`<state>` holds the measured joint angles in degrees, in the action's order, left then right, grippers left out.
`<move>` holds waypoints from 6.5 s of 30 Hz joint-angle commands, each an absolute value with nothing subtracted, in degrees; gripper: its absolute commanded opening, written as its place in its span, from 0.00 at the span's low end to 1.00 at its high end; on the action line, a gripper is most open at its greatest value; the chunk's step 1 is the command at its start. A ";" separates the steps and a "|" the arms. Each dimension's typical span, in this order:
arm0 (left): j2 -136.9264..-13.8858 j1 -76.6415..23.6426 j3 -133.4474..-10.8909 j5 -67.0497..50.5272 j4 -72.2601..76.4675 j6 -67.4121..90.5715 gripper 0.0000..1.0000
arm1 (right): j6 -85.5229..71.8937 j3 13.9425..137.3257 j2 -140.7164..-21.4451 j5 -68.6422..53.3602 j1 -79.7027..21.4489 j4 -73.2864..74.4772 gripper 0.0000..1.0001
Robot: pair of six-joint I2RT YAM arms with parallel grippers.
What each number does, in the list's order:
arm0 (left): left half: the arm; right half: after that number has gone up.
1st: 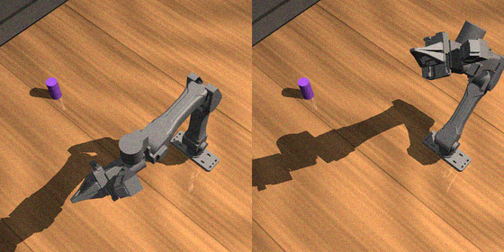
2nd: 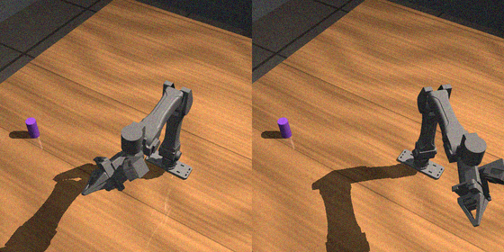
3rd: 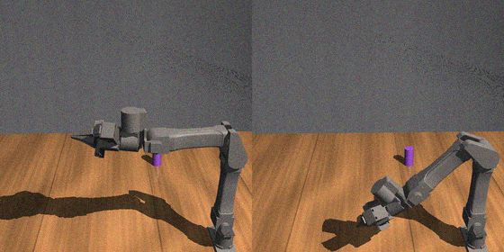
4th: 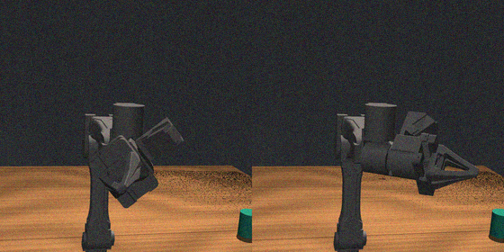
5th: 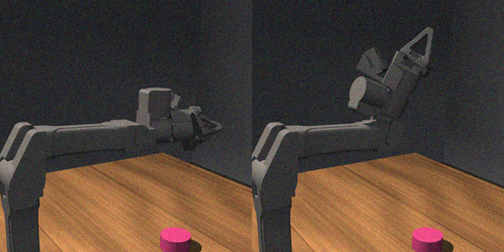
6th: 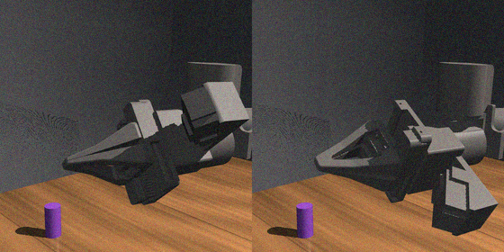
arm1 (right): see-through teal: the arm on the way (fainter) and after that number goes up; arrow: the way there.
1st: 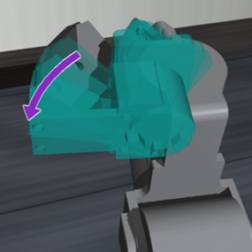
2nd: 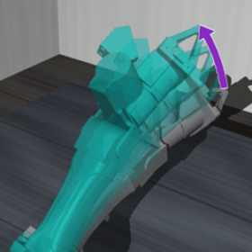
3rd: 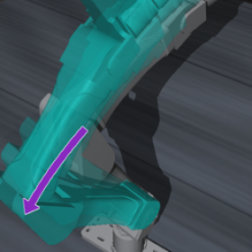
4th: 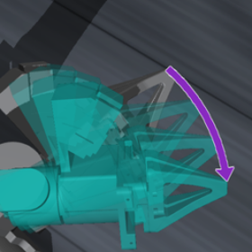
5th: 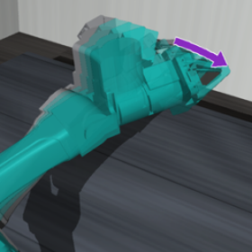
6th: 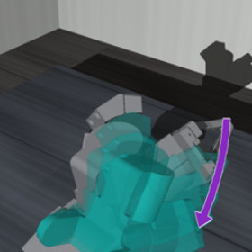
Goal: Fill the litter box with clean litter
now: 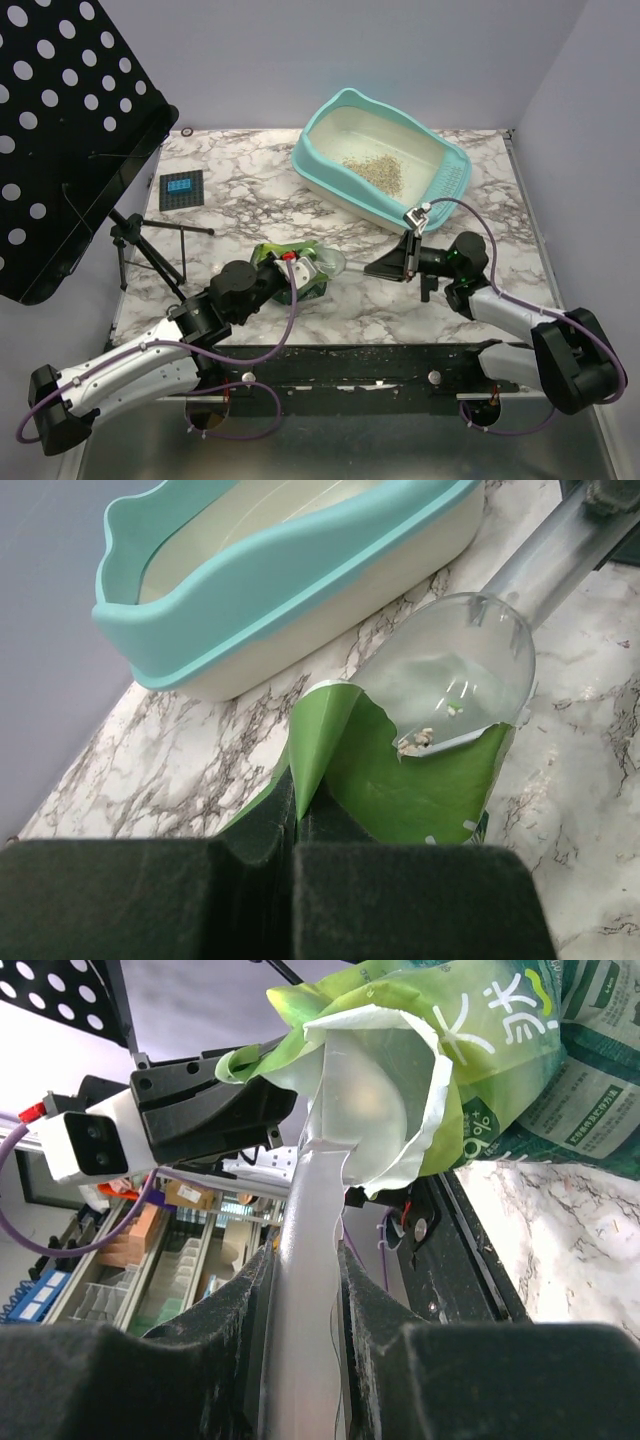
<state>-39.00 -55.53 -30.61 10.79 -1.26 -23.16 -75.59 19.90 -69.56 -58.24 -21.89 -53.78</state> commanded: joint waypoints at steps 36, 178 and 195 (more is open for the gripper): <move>-37.26 -57.39 -27.42 13.80 3.78 -22.94 0.00 | -74.00 4.92 -24.18 -52.04 -15.21 -20.23 0.00; -30.14 -57.39 -30.06 19.78 -1.14 -21.53 0.00 | -19.06 48.95 -80.92 -13.44 -32.26 2.82 0.00; -30.15 -57.39 -29.44 20.92 -0.62 -22.24 0.00 | -16.44 67.06 -100.02 -9.32 -32.26 2.89 0.62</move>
<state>-30.96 -57.25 -29.52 18.33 -2.76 -21.65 -18.37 63.86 -99.90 -11.79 -31.92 0.47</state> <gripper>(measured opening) 0.010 0.567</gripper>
